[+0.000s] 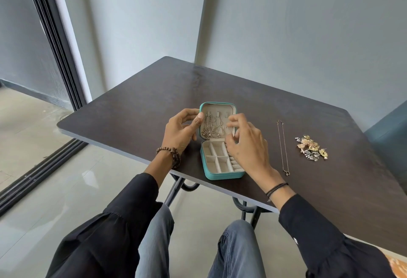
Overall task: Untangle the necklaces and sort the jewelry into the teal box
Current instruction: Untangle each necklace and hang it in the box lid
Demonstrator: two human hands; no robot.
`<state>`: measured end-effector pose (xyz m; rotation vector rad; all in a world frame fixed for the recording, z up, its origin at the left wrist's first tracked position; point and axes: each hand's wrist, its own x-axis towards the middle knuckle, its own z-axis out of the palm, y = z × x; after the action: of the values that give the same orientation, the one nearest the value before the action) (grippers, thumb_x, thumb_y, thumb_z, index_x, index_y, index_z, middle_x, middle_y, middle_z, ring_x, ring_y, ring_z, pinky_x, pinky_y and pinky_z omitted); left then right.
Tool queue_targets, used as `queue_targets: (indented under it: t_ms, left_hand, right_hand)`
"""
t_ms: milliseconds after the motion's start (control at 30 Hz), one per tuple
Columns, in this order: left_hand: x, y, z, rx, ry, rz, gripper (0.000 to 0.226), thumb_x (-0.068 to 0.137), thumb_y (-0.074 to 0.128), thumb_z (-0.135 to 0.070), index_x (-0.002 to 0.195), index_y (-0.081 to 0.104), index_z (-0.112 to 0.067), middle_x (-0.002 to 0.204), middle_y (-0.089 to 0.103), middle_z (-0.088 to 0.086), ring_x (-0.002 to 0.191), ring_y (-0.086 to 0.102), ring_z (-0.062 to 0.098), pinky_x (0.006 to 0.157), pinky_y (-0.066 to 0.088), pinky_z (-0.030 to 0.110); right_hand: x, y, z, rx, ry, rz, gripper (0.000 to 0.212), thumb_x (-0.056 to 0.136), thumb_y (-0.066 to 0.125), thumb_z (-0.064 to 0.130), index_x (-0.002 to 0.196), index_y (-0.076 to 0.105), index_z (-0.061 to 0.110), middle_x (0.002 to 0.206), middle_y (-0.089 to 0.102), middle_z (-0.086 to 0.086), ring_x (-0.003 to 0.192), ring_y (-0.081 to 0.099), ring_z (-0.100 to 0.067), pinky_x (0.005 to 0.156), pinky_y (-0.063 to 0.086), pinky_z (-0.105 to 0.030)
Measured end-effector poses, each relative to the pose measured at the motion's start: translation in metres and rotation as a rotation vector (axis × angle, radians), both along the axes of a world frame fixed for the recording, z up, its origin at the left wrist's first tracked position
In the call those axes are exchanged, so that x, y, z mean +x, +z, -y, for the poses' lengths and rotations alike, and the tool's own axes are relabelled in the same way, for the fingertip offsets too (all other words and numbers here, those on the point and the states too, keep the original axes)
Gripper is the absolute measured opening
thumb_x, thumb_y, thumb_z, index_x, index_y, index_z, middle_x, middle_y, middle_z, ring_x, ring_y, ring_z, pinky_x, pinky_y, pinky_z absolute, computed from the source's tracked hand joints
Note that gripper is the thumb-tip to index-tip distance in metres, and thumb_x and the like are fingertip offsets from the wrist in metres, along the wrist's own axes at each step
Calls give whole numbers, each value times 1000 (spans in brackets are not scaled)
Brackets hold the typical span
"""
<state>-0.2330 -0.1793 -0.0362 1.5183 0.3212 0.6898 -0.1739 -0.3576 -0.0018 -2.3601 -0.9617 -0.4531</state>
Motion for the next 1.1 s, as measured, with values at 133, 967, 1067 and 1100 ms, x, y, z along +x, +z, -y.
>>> queue_targets:
  t_ms: [133, 967, 1067, 1100]
  left_hand:
    - [0, 0, 0, -5, 15, -16, 26, 92, 68, -33, 108, 68, -11, 105, 72, 4, 51, 54, 12, 49, 50, 22]
    - [-3, 5, 5, 35, 73, -117, 29, 94, 64, -38, 108, 70, -13, 98, 74, 2, 45, 55, 10, 46, 47, 18]
    - [-4, 5, 5, 59, 80, -129, 32, 95, 63, -39, 111, 70, -13, 91, 75, 3, 46, 56, 10, 44, 46, 18]
    - [-5, 6, 6, 65, 83, -135, 32, 95, 62, -39, 112, 70, -13, 88, 74, 4, 46, 56, 10, 44, 46, 18]
  right_hand:
    - [-1, -3, -1, -15, 77, -29, 38, 91, 63, 13, 127, 55, 19, 127, 67, 9, 103, 64, -12, 78, 59, -42]
    - [0, -16, 3, 5, 48, -53, 30, 94, 56, 8, 121, 56, 20, 115, 71, 9, 112, 51, -7, 74, 57, -33]
    - [2, -16, 4, 57, 114, -111, 31, 93, 56, 5, 120, 56, 20, 118, 70, 9, 115, 49, -5, 83, 51, -22]
    - [2, -16, 4, 77, 108, -126, 31, 94, 56, 4, 121, 56, 19, 118, 71, 10, 118, 48, -5, 84, 46, -17]
